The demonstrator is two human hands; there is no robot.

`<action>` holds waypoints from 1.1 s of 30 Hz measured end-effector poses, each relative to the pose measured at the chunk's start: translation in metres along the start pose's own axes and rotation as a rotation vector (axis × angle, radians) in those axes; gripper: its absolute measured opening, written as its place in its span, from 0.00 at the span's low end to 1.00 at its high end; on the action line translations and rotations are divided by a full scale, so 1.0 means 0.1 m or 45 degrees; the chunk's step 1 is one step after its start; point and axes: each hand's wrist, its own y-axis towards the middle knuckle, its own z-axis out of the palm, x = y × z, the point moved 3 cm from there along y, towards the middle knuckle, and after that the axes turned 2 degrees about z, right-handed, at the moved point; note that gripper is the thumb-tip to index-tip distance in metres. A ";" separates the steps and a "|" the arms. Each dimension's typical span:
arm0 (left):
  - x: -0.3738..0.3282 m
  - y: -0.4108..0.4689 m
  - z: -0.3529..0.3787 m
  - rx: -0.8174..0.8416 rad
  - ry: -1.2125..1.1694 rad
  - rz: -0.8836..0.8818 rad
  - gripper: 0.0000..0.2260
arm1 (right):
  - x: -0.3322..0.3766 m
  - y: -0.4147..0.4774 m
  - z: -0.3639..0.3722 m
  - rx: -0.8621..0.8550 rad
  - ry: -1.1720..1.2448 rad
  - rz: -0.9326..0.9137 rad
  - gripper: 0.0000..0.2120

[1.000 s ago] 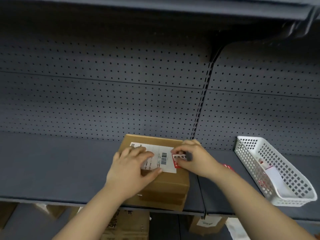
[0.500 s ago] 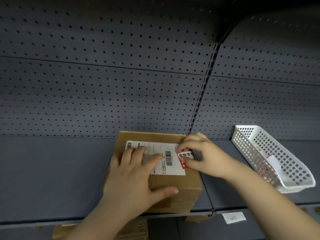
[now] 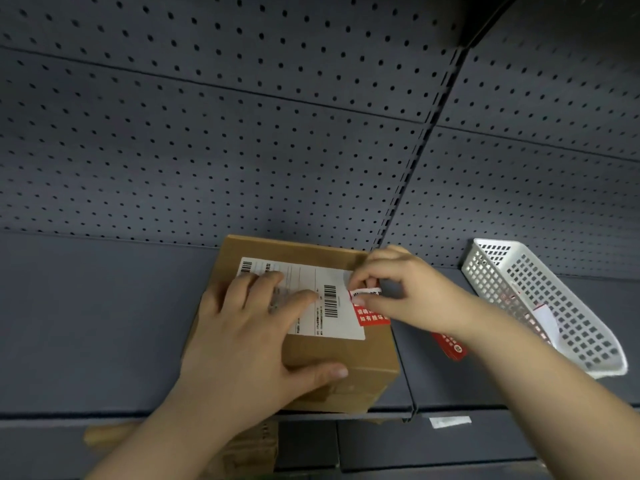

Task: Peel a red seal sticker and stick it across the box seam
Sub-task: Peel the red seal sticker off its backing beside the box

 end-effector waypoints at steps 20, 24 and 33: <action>-0.01 -0.01 -0.03 0.032 -0.013 -0.025 0.39 | 0.02 0.18 -0.04 0.161 0.089 -0.009 0.07; -0.01 -0.01 -0.03 0.035 -0.007 -0.025 0.40 | -0.03 0.14 -0.02 0.060 0.124 -0.029 0.06; -0.01 -0.01 -0.03 0.039 0.001 -0.022 0.40 | 0.01 0.20 -0.01 0.121 0.050 -0.009 0.02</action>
